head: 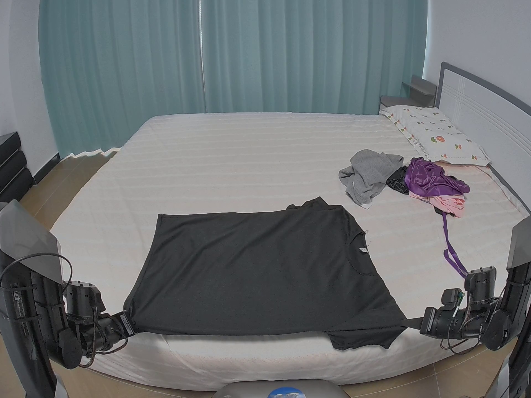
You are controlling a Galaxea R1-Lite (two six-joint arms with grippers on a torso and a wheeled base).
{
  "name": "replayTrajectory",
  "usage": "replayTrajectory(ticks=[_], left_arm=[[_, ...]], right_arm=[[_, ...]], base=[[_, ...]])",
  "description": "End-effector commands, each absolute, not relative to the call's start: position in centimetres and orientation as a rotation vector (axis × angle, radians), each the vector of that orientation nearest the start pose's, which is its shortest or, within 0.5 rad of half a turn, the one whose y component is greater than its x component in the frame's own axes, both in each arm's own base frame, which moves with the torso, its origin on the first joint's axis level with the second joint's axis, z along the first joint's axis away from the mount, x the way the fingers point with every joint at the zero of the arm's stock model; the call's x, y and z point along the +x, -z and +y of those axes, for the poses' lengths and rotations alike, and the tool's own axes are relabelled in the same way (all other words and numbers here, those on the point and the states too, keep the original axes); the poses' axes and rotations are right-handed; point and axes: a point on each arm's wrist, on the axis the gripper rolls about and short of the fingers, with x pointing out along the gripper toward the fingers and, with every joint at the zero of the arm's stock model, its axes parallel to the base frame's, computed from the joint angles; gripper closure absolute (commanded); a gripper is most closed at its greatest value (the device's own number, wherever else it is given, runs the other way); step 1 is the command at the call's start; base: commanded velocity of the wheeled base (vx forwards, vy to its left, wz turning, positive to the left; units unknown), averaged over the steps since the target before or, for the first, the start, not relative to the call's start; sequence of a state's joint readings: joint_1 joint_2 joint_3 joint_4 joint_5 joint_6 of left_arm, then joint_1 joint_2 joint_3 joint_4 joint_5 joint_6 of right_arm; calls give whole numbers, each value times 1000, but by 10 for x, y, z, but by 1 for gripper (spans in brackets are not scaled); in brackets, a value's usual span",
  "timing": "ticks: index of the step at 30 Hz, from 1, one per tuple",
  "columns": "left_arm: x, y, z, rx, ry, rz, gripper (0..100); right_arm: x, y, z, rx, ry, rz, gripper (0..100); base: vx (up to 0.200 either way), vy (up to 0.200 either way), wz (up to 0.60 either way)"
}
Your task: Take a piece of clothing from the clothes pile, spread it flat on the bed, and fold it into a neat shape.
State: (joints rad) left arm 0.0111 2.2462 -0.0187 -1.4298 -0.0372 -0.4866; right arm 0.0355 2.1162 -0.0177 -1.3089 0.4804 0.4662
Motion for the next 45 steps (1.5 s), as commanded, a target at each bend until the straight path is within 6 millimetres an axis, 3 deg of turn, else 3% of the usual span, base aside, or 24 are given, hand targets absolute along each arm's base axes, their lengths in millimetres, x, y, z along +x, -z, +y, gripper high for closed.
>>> replayTrajectory(ticks=[1, 10, 21, 45], left_arm=[[208, 24, 5, -467, -180, 798, 100], [204, 18, 6, -430, -174, 813, 100], [182, 7, 6, -329, -155, 958, 100], [156, -1, 3, -203, -110, 1122, 100]], right_arm=[[193, -1, 17, 591, -298, 920, 100], [182, -2, 13, 529, -300, 979, 100], [177, -7, 13, 519, -301, 986, 100], [152, -21, 9, 435, -310, 1056, 100]], base=[[0, 0, 0], [0, 0, 0], [0, 0, 0], [0, 0, 0]])
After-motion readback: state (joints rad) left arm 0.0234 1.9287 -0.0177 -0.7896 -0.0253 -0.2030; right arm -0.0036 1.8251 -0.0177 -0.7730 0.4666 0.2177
